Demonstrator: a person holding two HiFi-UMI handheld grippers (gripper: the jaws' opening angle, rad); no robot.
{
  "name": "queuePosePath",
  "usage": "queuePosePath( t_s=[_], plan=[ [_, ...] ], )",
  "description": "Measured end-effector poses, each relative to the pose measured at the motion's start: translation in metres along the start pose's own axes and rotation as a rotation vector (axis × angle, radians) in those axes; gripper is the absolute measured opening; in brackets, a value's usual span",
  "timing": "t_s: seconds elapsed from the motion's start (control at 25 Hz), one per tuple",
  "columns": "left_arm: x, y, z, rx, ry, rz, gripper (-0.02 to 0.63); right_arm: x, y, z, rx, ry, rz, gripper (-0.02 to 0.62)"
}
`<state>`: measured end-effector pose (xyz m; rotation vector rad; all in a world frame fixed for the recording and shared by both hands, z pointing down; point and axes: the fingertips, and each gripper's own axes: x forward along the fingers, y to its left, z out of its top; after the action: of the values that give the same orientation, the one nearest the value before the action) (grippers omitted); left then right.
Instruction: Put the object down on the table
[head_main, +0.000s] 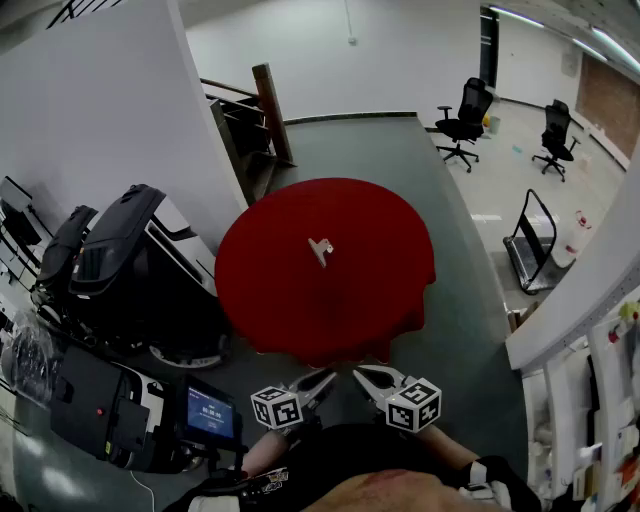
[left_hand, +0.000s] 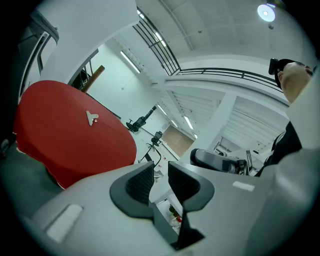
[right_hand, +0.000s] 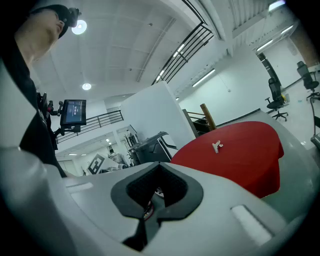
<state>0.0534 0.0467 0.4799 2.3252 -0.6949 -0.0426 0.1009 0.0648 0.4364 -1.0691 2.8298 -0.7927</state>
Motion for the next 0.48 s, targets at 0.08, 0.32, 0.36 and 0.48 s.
queuePosePath(
  t_s=[0.08, 0.32, 0.36, 0.48],
  plan=[
    [-0.0008, 0.0002, -0.0002, -0.002, 0.000, 0.001, 0.092, 0.0001, 0.0010, -0.0004, -0.001, 0.001, 0.001, 0.002],
    [-0.0002, 0.0024, -0.0007, -0.009, -0.001, 0.000, 0.093, 0.0008, -0.0014, -0.0017, 0.003, -0.001, -0.002, 0.002],
    [0.0001, 0.0022, -0.0009, -0.008, 0.000, -0.001, 0.093, 0.0005, -0.0018, -0.0020, 0.003, -0.001, -0.003, 0.002],
    [0.0010, 0.0014, -0.0013, -0.005, 0.004, -0.002, 0.094, -0.0003, -0.0018, -0.0022, 0.005, 0.000, -0.002, 0.002]
  ],
)
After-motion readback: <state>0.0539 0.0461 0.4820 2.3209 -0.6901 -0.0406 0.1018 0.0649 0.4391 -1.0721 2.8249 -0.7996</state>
